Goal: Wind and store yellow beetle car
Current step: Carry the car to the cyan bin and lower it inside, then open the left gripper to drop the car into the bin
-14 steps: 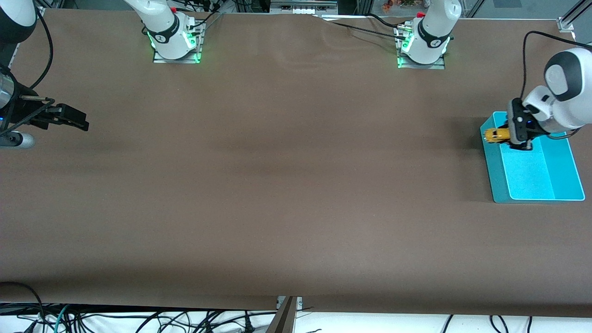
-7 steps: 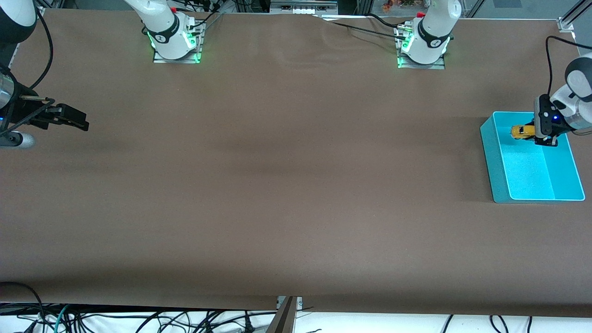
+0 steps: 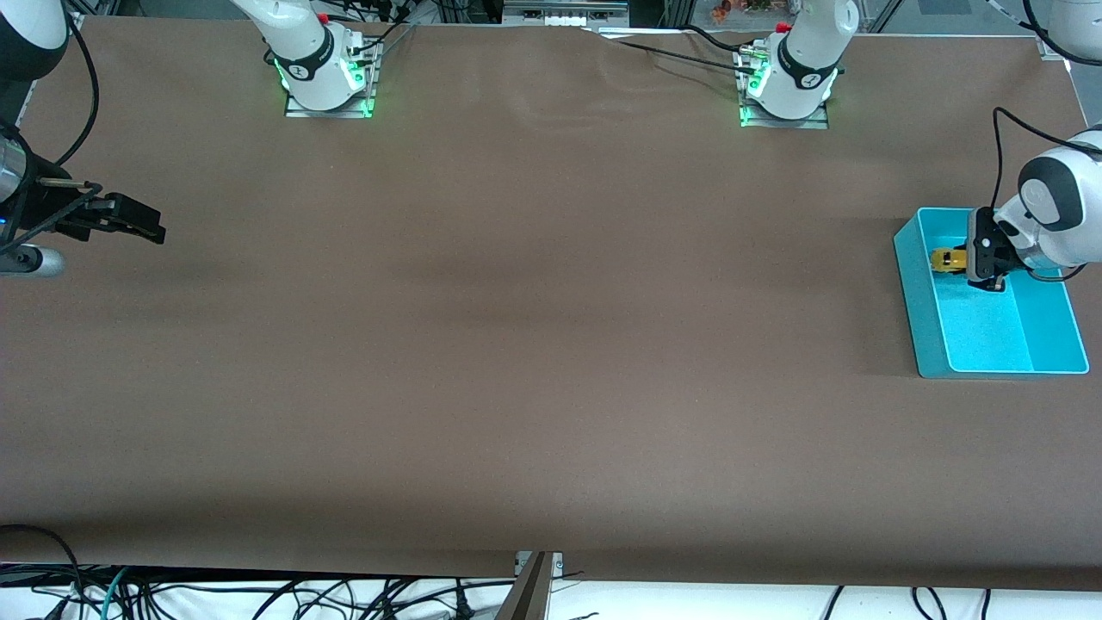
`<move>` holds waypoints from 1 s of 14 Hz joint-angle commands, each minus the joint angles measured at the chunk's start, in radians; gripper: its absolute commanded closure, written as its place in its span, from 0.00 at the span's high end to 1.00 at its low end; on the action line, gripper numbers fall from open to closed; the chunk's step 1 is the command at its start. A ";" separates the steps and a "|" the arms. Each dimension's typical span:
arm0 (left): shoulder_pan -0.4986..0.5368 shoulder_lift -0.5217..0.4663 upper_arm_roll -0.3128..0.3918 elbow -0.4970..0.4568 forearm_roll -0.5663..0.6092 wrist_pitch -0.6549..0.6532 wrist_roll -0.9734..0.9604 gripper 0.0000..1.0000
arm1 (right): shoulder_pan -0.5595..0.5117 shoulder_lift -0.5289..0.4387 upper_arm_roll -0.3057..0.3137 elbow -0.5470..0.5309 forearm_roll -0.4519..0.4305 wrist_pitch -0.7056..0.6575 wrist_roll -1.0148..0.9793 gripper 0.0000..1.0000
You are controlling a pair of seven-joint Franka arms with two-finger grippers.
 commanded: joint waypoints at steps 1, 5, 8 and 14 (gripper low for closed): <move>-0.002 0.055 -0.004 0.014 -0.052 0.050 0.014 1.00 | 0.002 -0.010 -0.003 -0.005 0.010 -0.007 0.004 1.00; -0.004 0.058 -0.005 0.017 -0.075 0.050 -0.007 1.00 | 0.002 -0.010 -0.001 -0.003 0.010 -0.009 0.004 1.00; -0.033 0.043 -0.007 0.011 -0.078 0.048 -0.102 1.00 | 0.002 -0.010 -0.003 -0.003 0.010 -0.009 0.004 1.00; -0.109 -0.277 -0.035 0.023 -0.081 -0.135 -0.190 1.00 | 0.003 -0.010 -0.001 -0.003 0.010 -0.009 0.004 1.00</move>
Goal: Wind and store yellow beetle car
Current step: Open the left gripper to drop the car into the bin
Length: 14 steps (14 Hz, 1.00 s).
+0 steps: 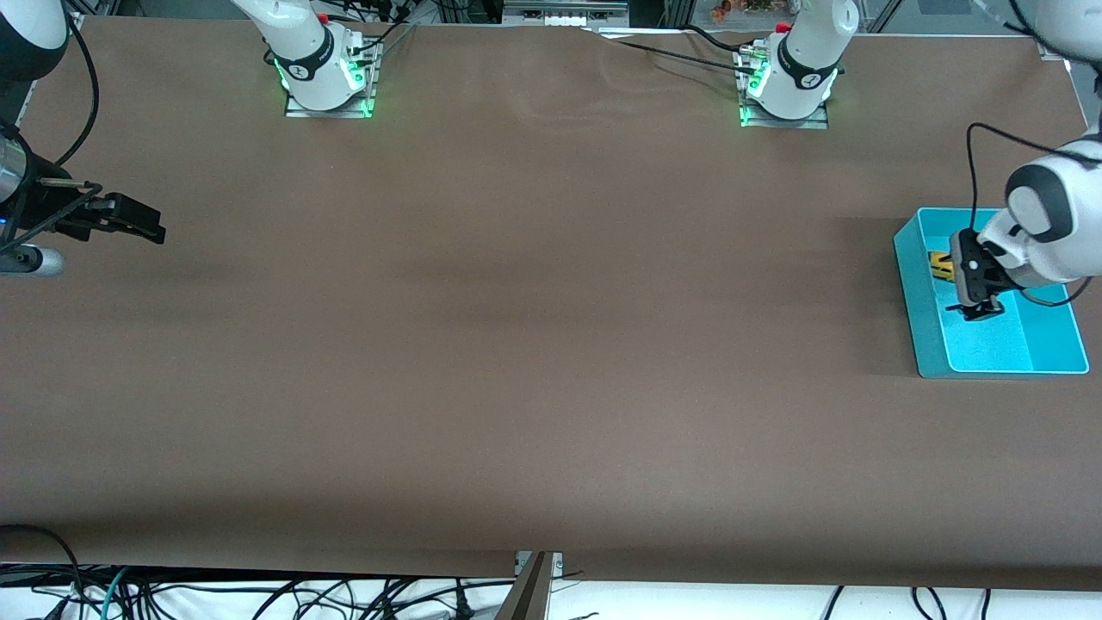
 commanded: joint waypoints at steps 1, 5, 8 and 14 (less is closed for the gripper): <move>-0.046 -0.222 0.003 -0.030 -0.015 -0.102 -0.046 1.00 | 0.003 -0.010 -0.001 -0.003 0.010 -0.009 0.004 1.00; -0.158 -0.429 0.002 -0.030 0.001 -0.194 -0.118 1.00 | 0.003 -0.010 -0.001 -0.003 0.009 -0.009 0.002 1.00; -0.178 -0.492 -0.018 -0.008 -0.010 -0.255 -0.280 1.00 | 0.003 -0.010 -0.001 -0.003 0.009 -0.009 0.004 1.00; -0.233 -0.486 -0.080 0.154 0.027 -0.510 -0.977 1.00 | 0.003 -0.010 -0.003 -0.003 0.009 -0.009 0.002 1.00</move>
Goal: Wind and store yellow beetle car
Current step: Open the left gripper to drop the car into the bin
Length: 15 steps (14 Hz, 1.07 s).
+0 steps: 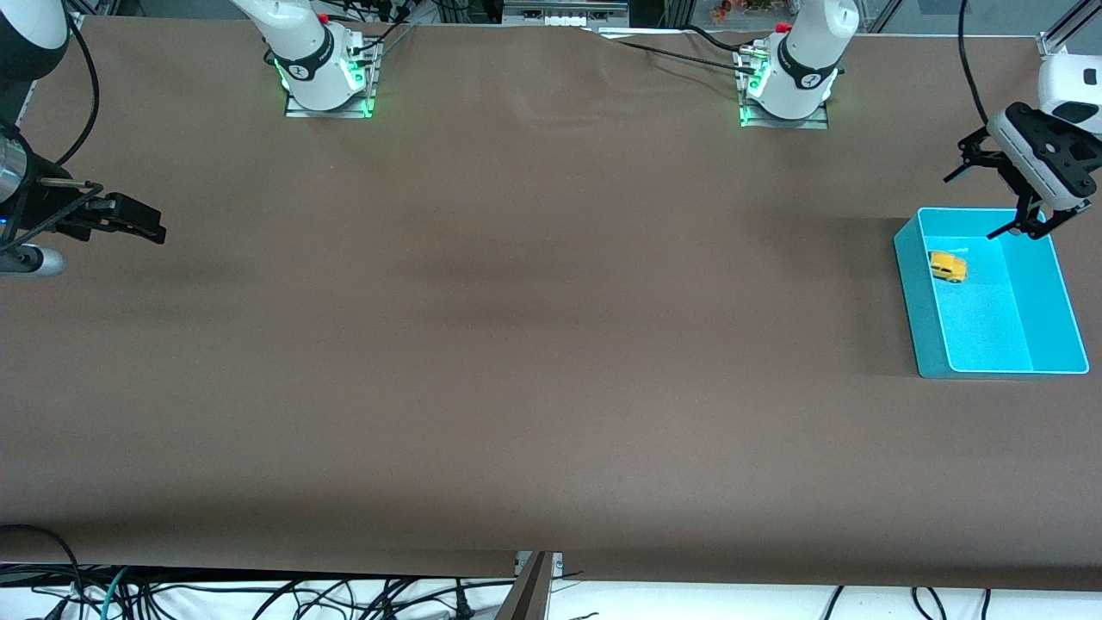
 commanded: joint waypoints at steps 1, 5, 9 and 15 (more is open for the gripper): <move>-0.035 0.015 -0.019 0.085 0.037 -0.105 -0.237 1.00 | 0.002 -0.010 -0.003 -0.003 0.007 -0.009 0.002 1.00; -0.101 0.032 -0.021 0.139 0.065 -0.169 -0.538 1.00 | 0.002 -0.010 -0.003 -0.003 0.006 -0.007 0.002 1.00; -0.108 0.076 -0.125 0.202 0.114 -0.229 -0.894 1.00 | 0.001 -0.010 -0.005 -0.003 0.004 -0.007 0.001 1.00; -0.088 0.211 -0.163 0.346 0.107 -0.272 -1.191 1.00 | 0.002 -0.010 -0.003 -0.002 0.004 -0.006 0.002 1.00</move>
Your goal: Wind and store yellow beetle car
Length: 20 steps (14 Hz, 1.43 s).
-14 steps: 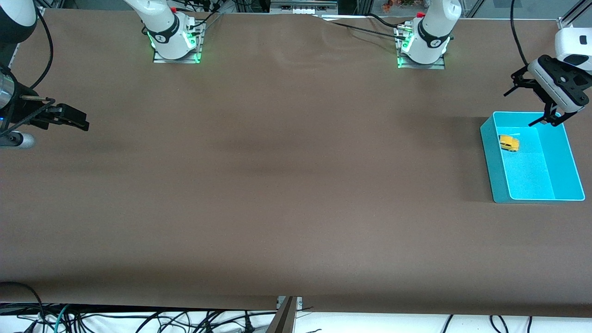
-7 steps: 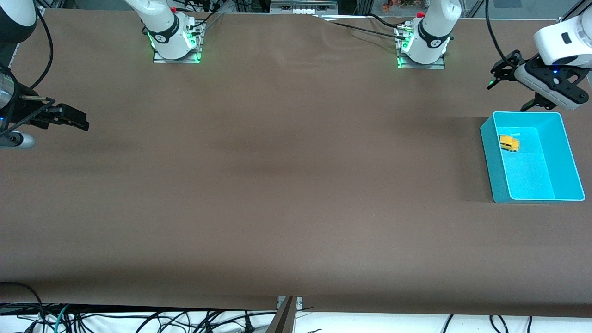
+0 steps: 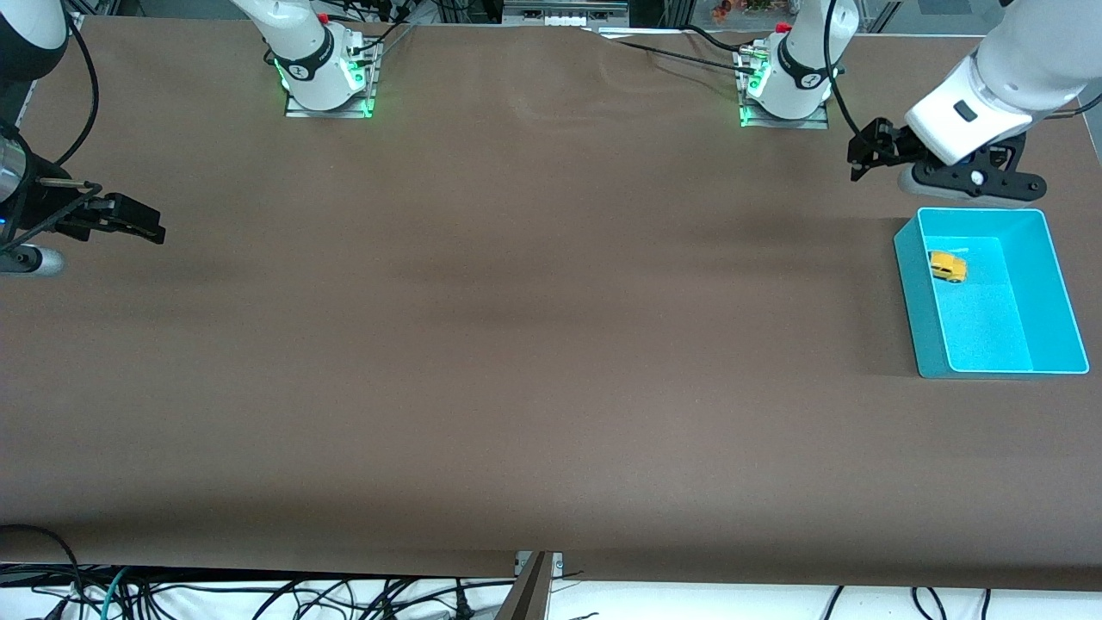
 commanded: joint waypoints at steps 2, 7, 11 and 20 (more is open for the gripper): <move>0.025 0.051 0.035 0.063 -0.032 0.012 -0.037 1.00 | 0.003 -0.010 -0.002 -0.002 0.007 -0.004 0.002 1.00; 0.025 0.042 0.009 0.057 -0.028 0.017 -0.255 1.00 | 0.003 -0.010 -0.002 -0.002 0.006 -0.003 0.002 1.00; 0.047 0.043 0.012 0.054 -0.028 0.035 -0.074 1.00 | 0.004 -0.010 -0.002 -0.002 0.004 -0.006 0.002 1.00; 0.107 0.014 0.016 0.022 -0.028 0.032 0.041 1.00 | 0.003 -0.010 -0.002 -0.002 0.003 -0.006 0.001 1.00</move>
